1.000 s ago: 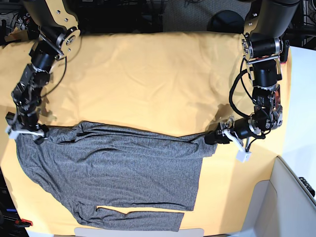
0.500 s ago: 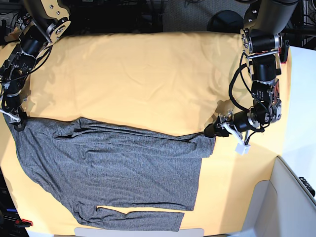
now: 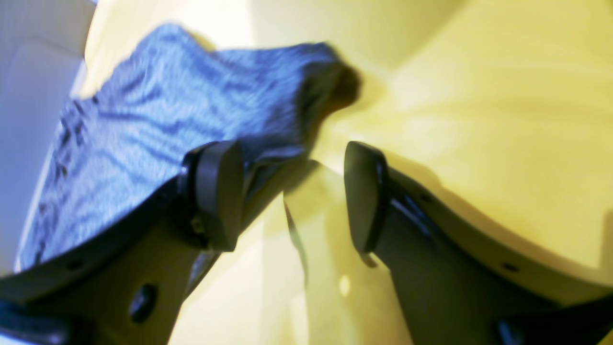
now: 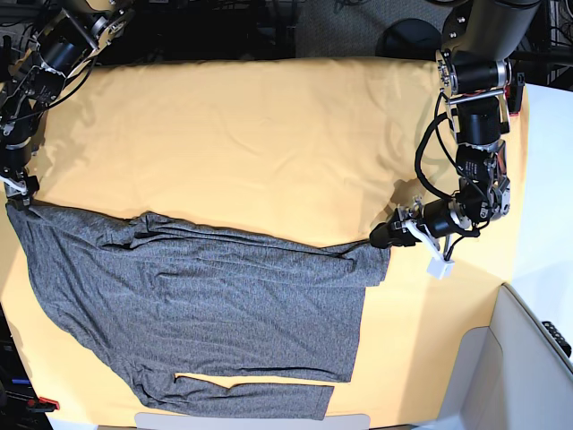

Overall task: Fold the T-shirt properly
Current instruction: 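Hold the shirt with both grippers and adjust the grip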

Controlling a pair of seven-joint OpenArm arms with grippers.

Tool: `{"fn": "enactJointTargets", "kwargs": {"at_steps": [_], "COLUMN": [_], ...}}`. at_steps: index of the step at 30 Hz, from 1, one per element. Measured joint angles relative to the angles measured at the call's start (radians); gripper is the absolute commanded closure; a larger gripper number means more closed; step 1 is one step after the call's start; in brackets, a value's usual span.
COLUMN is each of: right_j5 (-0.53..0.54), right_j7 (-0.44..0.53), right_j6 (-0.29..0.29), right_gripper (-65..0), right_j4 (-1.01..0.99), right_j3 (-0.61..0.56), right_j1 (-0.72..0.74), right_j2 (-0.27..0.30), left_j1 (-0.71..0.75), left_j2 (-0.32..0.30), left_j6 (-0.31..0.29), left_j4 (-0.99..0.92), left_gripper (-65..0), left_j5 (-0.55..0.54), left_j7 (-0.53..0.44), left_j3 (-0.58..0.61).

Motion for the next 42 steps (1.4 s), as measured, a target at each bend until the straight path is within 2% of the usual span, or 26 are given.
{"fn": "enactJointTargets", "kwargs": {"at_steps": [3, 15, 20, 22, 24, 26, 27, 33, 36, 38, 40, 42], "right_j5": [0.007, -0.016, -0.010, -0.010, -0.012, -0.038, -0.037, -0.038, -0.037, -0.037, -0.036, -0.037], "right_j7": [0.020, 0.072, 0.063, 0.050, 0.042, 0.033, 0.030, 0.028, 0.027, 0.027, 0.027, 0.028], "right_j6": [0.012, 0.000, -0.007, -0.006, -0.006, -0.007, -0.010, -0.010, -0.006, -0.006, -0.004, -0.003], "right_gripper": [-34.4, -34.4, -34.3, -30.2, -17.9, -2.1, 0.0, -2.4, -2.4, -2.4, -2.4, -2.4], "right_j4": [-0.042, -0.256, -0.267, -0.267, -0.268, -0.268, -0.268, -0.267, -0.267, -0.267, -0.266, -0.266], "right_j3": [0.016, 0.015, -0.086, -0.113, -0.125, -0.128, -0.129, -0.129, -0.130, -0.131, -0.131, -0.131], "right_j1": [0.007, 0.206, 0.231, 0.238, 0.238, 0.236, 0.236, 0.234, 0.231, 0.230, 0.227, 0.227], "right_j2": [0.013, 0.031, 0.025, 0.022, 0.018, 0.016, 0.016, 0.016, 0.016, 0.016, 0.016, 0.017], "left_j1": [0.000, 0.011, 0.011, 0.011, 0.011, 0.011, 0.010, 0.003, -0.024, -0.037, -0.038, -0.036], "left_j2": [0.000, 0.001, 0.001, 0.001, 0.001, 0.000, 0.000, -0.022, -0.019, -0.016, -0.013, -0.005], "left_j6": [0.000, -0.003, -0.004, -0.004, -0.004, -0.004, -0.004, -0.004, -0.003, 0.008, 0.046, 0.050], "left_j4": [0.000, 0.001, 0.002, 0.002, 0.002, 0.002, 0.002, 0.000, -0.004, -0.004, -0.004, -0.004], "left_gripper": [-25.7, -25.7, -25.7, -25.7, -25.9, -26.0, -26.0, -26.6, -30.8, -33.9, -34.4, -34.4], "left_j5": [0.002, -0.008, -0.008, -0.008, -0.007, -0.008, -0.008, -0.003, 0.013, 0.014, 0.010, 0.012], "left_j7": [0.001, -0.006, -0.008, -0.010, -0.010, -0.010, -0.010, -0.006, 0.003, 0.001, -0.003, 0.001], "left_j3": [0.000, 0.000, 0.000, 0.000, 0.000, 0.000, 0.000, 0.000, 0.000, 0.000, 0.000, 0.000]}}
